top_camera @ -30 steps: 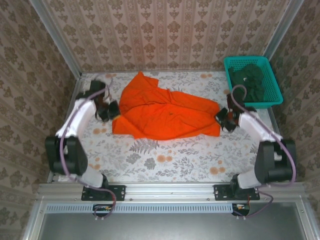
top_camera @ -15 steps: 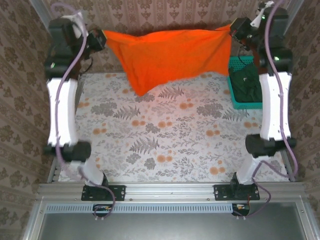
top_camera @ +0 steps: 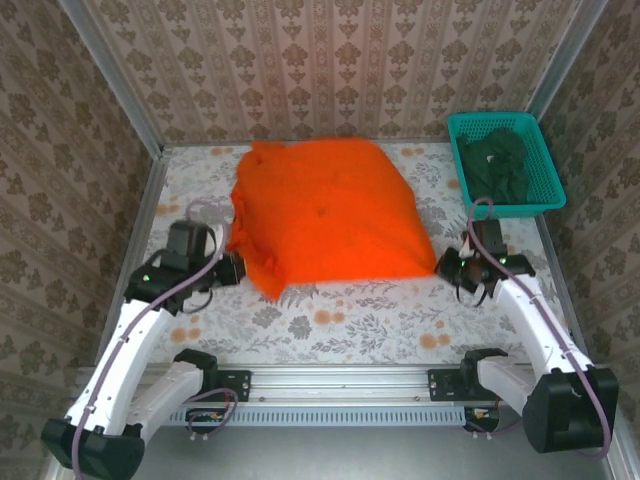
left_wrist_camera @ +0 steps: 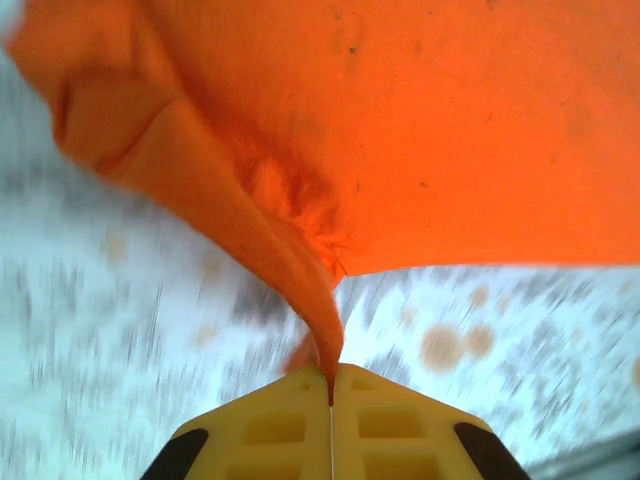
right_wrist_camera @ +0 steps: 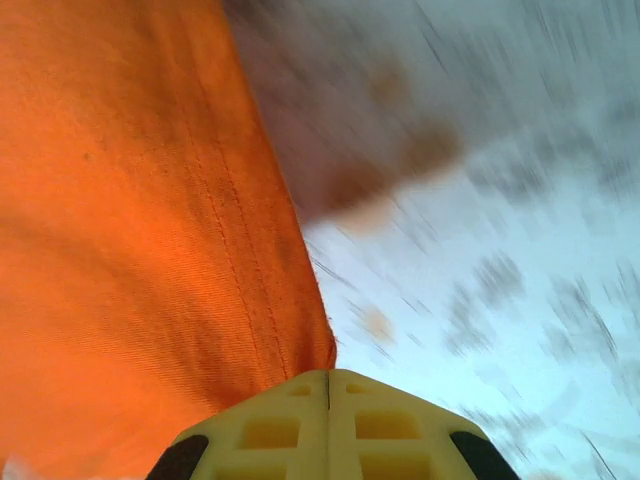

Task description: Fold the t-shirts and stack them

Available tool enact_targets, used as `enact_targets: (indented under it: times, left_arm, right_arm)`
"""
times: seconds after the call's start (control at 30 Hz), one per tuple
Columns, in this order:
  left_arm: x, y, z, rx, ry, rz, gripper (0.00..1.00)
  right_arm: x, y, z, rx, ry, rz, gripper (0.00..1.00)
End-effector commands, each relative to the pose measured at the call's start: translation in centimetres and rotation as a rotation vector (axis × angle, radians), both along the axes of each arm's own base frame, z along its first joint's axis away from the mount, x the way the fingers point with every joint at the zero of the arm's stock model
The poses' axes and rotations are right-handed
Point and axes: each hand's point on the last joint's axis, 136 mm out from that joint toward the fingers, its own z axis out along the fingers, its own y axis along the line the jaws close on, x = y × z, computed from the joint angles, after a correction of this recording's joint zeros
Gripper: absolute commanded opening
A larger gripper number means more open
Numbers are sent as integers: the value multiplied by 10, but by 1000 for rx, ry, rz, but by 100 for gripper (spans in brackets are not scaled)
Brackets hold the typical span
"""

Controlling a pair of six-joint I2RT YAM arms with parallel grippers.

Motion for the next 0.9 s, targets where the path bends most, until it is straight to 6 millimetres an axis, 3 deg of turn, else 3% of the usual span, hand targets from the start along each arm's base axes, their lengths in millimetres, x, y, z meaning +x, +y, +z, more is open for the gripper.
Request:
enact_targets:
  times: [0.0, 0.07, 0.17, 0.2, 0.23, 0.33, 0.4, 0.47, 0.53, 0.6, 0.7, 0.87]
  left_arm:
    - [-36, 28, -14, 69, 132, 166, 9]
    - [-37, 34, -6, 80, 110, 193, 16]
    - [-24, 48, 28, 120, 1, 252, 33]
    - [-16, 54, 42, 142, -43, 281, 50]
    - [-7, 58, 56, 159, -84, 301, 57]
    - [29, 56, 94, 181, -201, 309, 61]
    - [58, 40, 101, 152, -217, 273, 64]
    - [86, 19, 92, 95, -158, 231, 58]
    - [113, -6, 67, 76, -61, 167, 52]
    - [134, -19, 35, 103, 49, 140, 52]
    - [163, -23, -16, 176, 212, 146, 47]
    - [196, -26, -89, 238, 404, 178, 40]
  right_arm:
    - [-14, 0, -11, 16, -3, -14, 0]
    - [-22, 2, -19, 28, 7, -10, 2]
    - [-27, -3, -21, 11, 15, -42, 28]
    - [-25, -7, -18, -1, 6, -72, 39]
    - [-21, -11, -12, -10, -21, -99, 46]
    - [-2, -28, 18, -66, -123, -184, 55]
    - [14, -37, 35, -91, -180, -231, 56]
    - [36, -37, 45, -88, -218, -243, 56]
    - [61, -33, 47, -84, -235, -229, 54]
    - [82, -28, 43, -112, -218, -184, 52]
    - [117, -9, 25, -139, -151, -52, 47]
    - [163, 31, -26, -90, -11, 102, 37]
